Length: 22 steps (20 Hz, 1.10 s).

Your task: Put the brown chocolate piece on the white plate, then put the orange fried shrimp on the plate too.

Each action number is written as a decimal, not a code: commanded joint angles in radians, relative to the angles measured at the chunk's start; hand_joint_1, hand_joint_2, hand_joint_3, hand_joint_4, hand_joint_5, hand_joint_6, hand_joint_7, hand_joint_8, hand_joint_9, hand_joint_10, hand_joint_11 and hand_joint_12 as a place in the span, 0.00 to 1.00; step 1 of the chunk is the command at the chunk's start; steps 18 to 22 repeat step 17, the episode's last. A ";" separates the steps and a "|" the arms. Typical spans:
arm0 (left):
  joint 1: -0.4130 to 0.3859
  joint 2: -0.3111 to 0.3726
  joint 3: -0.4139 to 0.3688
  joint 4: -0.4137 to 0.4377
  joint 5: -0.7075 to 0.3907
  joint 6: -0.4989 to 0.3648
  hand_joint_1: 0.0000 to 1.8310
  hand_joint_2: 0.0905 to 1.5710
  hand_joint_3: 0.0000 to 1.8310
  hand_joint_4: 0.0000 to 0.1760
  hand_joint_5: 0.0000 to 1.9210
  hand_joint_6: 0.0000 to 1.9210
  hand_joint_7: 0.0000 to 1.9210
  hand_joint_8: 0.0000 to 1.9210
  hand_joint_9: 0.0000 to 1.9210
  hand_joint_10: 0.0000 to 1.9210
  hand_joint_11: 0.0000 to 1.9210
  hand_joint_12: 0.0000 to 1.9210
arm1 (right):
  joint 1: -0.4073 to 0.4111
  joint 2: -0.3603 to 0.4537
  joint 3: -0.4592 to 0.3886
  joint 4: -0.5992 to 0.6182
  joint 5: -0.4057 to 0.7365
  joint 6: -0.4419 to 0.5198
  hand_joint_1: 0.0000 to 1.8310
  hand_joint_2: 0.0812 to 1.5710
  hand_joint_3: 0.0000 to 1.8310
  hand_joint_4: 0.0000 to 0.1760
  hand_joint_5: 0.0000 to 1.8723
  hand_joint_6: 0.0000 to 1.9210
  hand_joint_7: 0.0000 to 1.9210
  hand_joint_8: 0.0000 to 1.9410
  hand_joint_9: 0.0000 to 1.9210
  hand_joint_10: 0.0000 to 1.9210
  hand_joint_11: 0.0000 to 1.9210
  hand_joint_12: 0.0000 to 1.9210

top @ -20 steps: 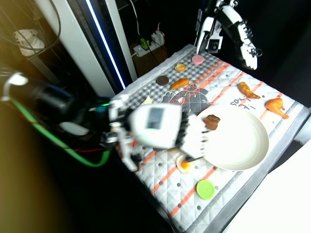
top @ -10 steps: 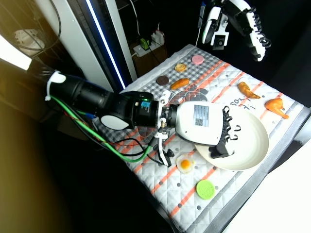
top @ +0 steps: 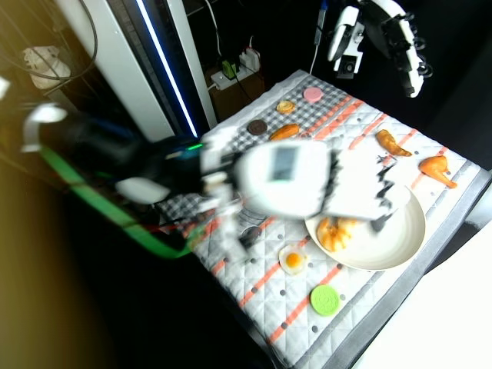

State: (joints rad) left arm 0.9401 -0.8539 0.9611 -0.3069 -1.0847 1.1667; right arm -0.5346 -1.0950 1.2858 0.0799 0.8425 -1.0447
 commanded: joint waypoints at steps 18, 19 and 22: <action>0.166 0.050 -0.027 0.021 -0.557 -0.296 0.25 0.68 0.00 0.00 0.02 0.00 0.14 0.00 0.16 0.01 0.00 0.47 | -0.593 0.296 -0.312 0.108 0.895 0.175 0.30 0.70 0.00 0.00 0.20 0.00 0.32 0.00 0.34 0.01 0.15 0.33; 0.166 0.050 -0.027 0.021 -0.557 -0.296 0.25 0.68 0.00 0.00 0.02 0.00 0.14 0.00 0.16 0.01 0.00 0.47 | -0.593 0.296 -0.312 0.108 0.895 0.175 0.30 0.70 0.00 0.00 0.20 0.00 0.32 0.00 0.34 0.01 0.15 0.33; 0.166 0.050 -0.027 0.021 -0.557 -0.296 0.25 0.68 0.00 0.00 0.02 0.00 0.14 0.00 0.16 0.01 0.00 0.47 | -0.593 0.296 -0.312 0.108 0.895 0.175 0.30 0.70 0.00 0.00 0.20 0.00 0.32 0.00 0.34 0.01 0.15 0.33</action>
